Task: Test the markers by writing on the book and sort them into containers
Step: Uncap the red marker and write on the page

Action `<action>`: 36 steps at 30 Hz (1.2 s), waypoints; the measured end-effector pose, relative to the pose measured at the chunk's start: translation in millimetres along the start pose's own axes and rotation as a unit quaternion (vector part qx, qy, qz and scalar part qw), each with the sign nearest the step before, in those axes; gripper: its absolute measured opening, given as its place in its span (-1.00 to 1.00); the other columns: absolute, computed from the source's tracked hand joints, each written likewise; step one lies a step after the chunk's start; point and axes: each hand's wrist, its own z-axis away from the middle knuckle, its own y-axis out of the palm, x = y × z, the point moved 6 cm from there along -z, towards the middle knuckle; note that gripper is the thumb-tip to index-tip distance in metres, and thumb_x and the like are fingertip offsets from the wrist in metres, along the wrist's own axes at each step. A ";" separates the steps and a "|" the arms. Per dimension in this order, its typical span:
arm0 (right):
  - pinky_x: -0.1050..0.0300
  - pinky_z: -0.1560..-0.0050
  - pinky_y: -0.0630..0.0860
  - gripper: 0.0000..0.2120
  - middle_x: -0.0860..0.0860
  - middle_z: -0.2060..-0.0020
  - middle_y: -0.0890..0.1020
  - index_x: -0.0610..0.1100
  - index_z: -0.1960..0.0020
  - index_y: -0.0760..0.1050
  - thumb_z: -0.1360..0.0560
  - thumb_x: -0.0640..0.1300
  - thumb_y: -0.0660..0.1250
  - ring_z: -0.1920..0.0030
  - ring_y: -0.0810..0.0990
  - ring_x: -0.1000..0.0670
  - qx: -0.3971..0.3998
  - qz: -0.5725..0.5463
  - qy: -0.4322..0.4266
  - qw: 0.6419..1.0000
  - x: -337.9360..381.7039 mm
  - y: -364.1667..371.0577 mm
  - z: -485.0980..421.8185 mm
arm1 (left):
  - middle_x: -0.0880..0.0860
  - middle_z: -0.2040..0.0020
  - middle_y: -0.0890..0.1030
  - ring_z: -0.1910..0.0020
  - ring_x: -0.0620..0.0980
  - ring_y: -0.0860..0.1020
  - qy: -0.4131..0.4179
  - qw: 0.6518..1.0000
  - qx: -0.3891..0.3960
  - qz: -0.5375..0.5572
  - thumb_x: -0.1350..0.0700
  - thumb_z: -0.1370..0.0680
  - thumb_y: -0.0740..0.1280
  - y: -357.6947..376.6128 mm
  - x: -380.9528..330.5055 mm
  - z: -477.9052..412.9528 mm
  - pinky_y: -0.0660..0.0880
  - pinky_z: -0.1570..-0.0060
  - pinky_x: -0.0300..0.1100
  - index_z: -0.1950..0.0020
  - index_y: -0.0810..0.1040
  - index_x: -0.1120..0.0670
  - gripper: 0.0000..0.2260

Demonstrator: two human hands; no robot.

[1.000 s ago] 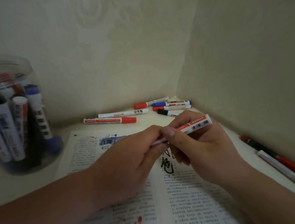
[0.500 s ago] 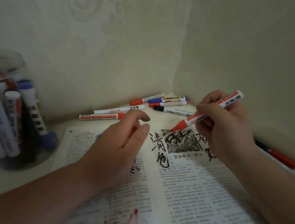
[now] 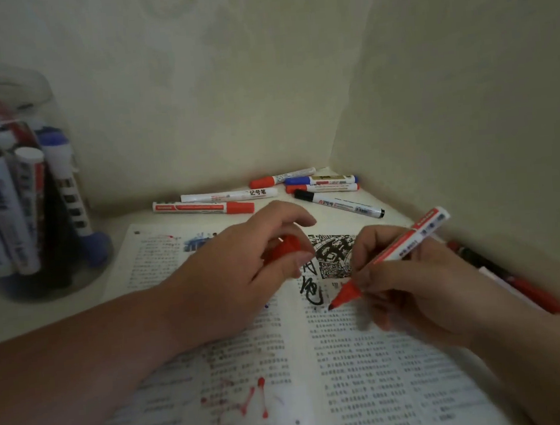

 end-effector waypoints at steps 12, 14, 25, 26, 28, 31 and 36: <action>0.09 0.43 0.52 -0.95 -0.18 0.34 0.67 -0.14 0.21 0.62 -0.32 -0.22 0.46 0.49 0.60 -0.15 -0.019 0.150 -0.026 0.988 -2.7 -2.4 1.7 | -0.17 -0.06 0.63 0.10 -0.12 0.70 -0.009 0.999 0.015 0.031 -0.11 -0.58 0.23 8.6 4.7 -1.5 0.59 0.01 0.04 -0.22 0.38 -0.18 -0.78; 0.13 0.46 0.48 -0.97 -0.11 0.42 0.65 -0.14 0.24 0.60 -0.33 -0.20 0.44 0.53 0.56 -0.14 -0.027 0.155 -0.022 0.987 -4.7 -0.7 0.7 | -0.16 -0.05 0.64 0.11 -0.15 0.70 -0.006 1.000 0.015 0.023 -0.10 -0.58 0.22 9.4 3.9 -1.6 0.59 0.02 0.02 -0.21 0.39 -0.18 -0.79; 0.26 0.58 0.34 -0.91 -0.10 0.54 0.49 -0.15 0.26 0.54 -0.32 -0.16 0.43 0.63 0.35 -0.02 -0.073 0.173 -0.034 0.982 -8.9 -1.4 -0.1 | -0.18 -0.03 0.64 0.15 -0.19 0.70 -0.005 1.000 0.009 0.023 -0.06 -0.57 0.26 7.7 3.1 -0.5 0.60 0.04 0.05 -0.22 0.42 -0.15 -0.78; 0.26 0.59 0.32 -0.91 -0.11 0.54 0.49 -0.16 0.25 0.54 -0.32 -0.17 0.43 0.63 0.34 -0.01 -0.072 0.170 -0.034 0.982 -8.9 -1.5 -0.2 | -0.19 -0.04 0.63 0.15 -0.19 0.69 -0.005 1.000 0.010 0.021 -0.05 -0.58 0.27 7.6 3.1 -0.6 0.60 0.04 0.05 -0.21 0.42 -0.16 -0.79; 0.27 0.59 0.30 -0.92 -0.09 0.53 0.50 -0.16 0.24 0.56 -0.34 -0.17 0.44 0.62 0.32 0.00 -0.053 0.165 -0.038 0.984 -8.0 0.8 0.0 | -0.21 -0.04 0.63 0.15 -0.21 0.69 -0.004 1.000 0.011 0.016 -0.01 -0.59 0.31 7.1 3.6 -0.7 0.61 0.04 0.03 -0.20 0.42 -0.18 -0.80; 0.30 0.56 0.29 -0.92 -0.08 0.51 0.55 -0.17 0.21 0.61 -0.40 -0.18 0.48 0.58 0.36 0.05 -0.004 0.190 -0.050 0.981 -5.0 8.3 2.2 | -0.22 -0.04 0.63 0.15 -0.23 0.69 -0.005 1.000 0.011 0.013 0.00 -0.59 0.31 6.9 4.1 -0.4 0.60 0.04 0.01 -0.19 0.43 -0.20 -0.80; 0.30 0.56 0.31 -0.90 -0.21 0.45 0.58 -0.24 0.22 0.59 -0.46 -0.31 0.47 0.57 0.39 0.10 -0.014 0.227 -0.043 0.973 -2.8 9.7 1.3 | -0.21 -0.03 0.63 0.14 -0.22 0.69 -0.008 1.000 0.009 0.012 0.00 -0.60 0.31 7.4 5.8 -0.9 0.61 0.06 0.00 -0.17 0.44 -0.23 -0.81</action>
